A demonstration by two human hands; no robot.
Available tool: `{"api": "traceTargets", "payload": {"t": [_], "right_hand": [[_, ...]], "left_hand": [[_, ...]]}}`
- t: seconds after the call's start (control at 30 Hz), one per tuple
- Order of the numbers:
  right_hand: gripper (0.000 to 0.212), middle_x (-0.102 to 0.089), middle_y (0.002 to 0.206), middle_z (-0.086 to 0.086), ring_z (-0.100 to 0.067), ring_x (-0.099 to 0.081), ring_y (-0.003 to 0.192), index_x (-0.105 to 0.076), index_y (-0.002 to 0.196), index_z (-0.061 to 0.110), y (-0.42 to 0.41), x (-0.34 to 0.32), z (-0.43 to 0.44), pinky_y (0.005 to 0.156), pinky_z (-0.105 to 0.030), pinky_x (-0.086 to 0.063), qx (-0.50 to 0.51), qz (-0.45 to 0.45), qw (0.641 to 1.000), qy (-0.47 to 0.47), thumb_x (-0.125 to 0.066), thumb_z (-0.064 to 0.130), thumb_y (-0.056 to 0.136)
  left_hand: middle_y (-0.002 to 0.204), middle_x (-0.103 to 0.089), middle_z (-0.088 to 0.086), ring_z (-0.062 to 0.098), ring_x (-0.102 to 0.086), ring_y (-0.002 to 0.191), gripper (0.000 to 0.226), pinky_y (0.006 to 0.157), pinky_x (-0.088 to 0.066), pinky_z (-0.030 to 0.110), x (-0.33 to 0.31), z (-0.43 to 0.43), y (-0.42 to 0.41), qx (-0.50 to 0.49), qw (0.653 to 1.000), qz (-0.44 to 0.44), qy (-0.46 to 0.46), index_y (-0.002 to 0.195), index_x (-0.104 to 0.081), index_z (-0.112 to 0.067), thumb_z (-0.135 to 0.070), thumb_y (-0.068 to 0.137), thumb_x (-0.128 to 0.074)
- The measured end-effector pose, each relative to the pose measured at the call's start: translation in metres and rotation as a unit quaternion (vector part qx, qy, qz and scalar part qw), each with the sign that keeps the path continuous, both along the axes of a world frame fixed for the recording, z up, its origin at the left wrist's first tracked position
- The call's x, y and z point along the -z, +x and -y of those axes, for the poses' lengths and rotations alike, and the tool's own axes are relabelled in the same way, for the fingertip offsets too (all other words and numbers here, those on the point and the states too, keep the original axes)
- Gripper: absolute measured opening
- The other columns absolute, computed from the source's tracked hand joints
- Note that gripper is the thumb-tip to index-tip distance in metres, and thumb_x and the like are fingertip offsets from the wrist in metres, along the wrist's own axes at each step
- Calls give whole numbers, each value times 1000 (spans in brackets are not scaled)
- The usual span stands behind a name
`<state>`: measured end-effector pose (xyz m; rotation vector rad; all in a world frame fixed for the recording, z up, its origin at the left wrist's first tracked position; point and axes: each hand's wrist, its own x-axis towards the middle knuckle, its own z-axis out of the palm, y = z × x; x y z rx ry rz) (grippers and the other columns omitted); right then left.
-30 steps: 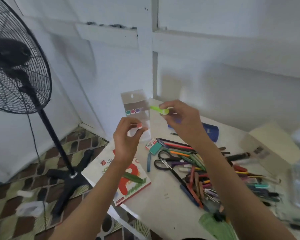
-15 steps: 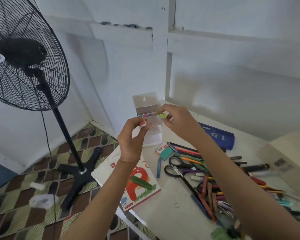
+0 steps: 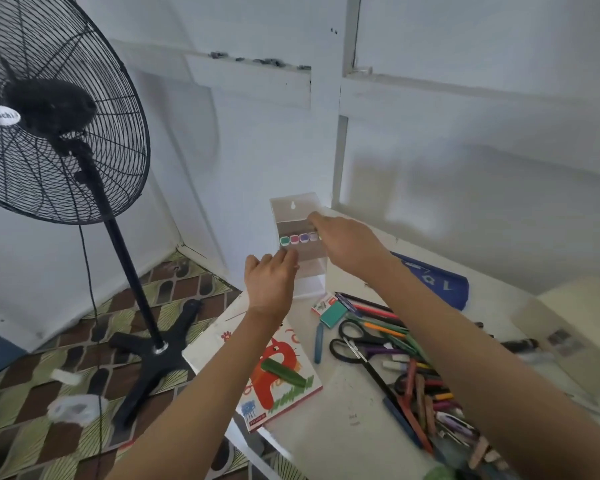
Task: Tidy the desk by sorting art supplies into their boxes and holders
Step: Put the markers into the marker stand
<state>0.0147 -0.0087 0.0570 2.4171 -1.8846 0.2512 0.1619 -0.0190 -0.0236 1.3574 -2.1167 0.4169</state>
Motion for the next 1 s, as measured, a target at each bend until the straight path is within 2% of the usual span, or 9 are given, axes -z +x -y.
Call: {"api": "traceTargets", "payload": {"t": [0.1, 0.2, 0.33, 0.53, 0.63, 0.8, 0.87, 0.93, 1.0], "right_hand": [[37, -60, 104, -10, -28, -61, 86, -41, 124, 9, 2, 0, -2, 66, -31, -43, 3, -11, 1000, 6, -48, -2, 88], [38, -59, 113, -10, -28, -61, 93, -41, 127, 9, 2, 2, -3, 69, -30, -42, 18, -3, 1000, 19, -50, 1, 90], [41, -60, 117, -10, -27, -62, 97, -39, 130, 10, 6, 5, -4, 77, -31, -47, 33, -5, 999, 33, -52, 5, 92], [50, -56, 119, -8, -27, -61, 94, -30, 137, 12, 9, 10, -10, 74, -34, -49, 62, 18, 997, 32, -48, 3, 91], [60, -50, 127, -6, -30, -61, 92, -23, 142, 12, 11, 17, -15, 75, -39, -53, 65, 36, 997, 30, -49, 2, 90], [61, -38, 143, 3, -28, -63, 86, -26, 144, 18, 8, 20, -18, 67, -39, -54, 58, 41, 997, -2, -46, 2, 89], [59, -35, 147, 8, -26, -62, 75, -35, 141, 22, 5, 26, -29, 56, -33, -49, 53, 37, 996, -55, -47, 2, 87], [52, -39, 143, 8, -25, -59, 63, -47, 133, 23, 2, 32, -47, 47, -30, -45, 68, 58, 990, -111, -50, 4, 85], [40, -47, 137, 6, -19, -56, 60, -59, 121, 21, -3, 42, -72, 44, -27, -44, 99, 110, 977, -151, -54, 6, 84]], "left_hand": [[63, -62, 3, 20, -49, 38, 48, 45, -27, 20, -12, -1, -7, -19, 995, 69, 67, 89, -66, -7, -7, 48, -91], [104, -63, 6, 22, -64, 75, 51, 57, -36, 26, -21, -8, -11, -53, 968, 201, 138, 132, -40, -7, -11, 87, -64], [103, -63, 5, 21, -64, 82, 38, 62, -39, 27, -38, -10, -12, -37, 955, 265, 131, 127, -42, -7, -9, 92, -57], [103, -62, 4, 21, -63, 81, 33, 62, -39, 27, -48, -8, -10, -29, 955, 255, 150, 124, -46, -9, -6, 92, -55], [107, -60, 4, 17, -50, 71, 31, 63, -40, 25, -41, -10, -7, -10, 958, 236, 166, 124, -49, -10, -10, 93, -55], [145, -37, 6, 22, -61, 81, 57, 62, -45, 27, -22, -16, 4, 44, 970, 170, 167, 142, -33, -18, -10, 91, -57], [136, -51, 6, 24, -66, 83, 42, 60, -50, 29, -12, -23, 5, 108, 980, 102, 132, 128, -54, -13, -11, 87, -63], [97, -71, 8, 23, -66, 61, 14, 47, -49, 27, -1, -30, 5, 199, 977, 18, 73, 93, -71, -6, -6, 79, -70], [73, -69, 3, 19, -58, 46, 7, 37, -46, 24, 9, -35, 1, 262, 964, -38, 34, 75, -72, -8, -6, 77, -65]]}}
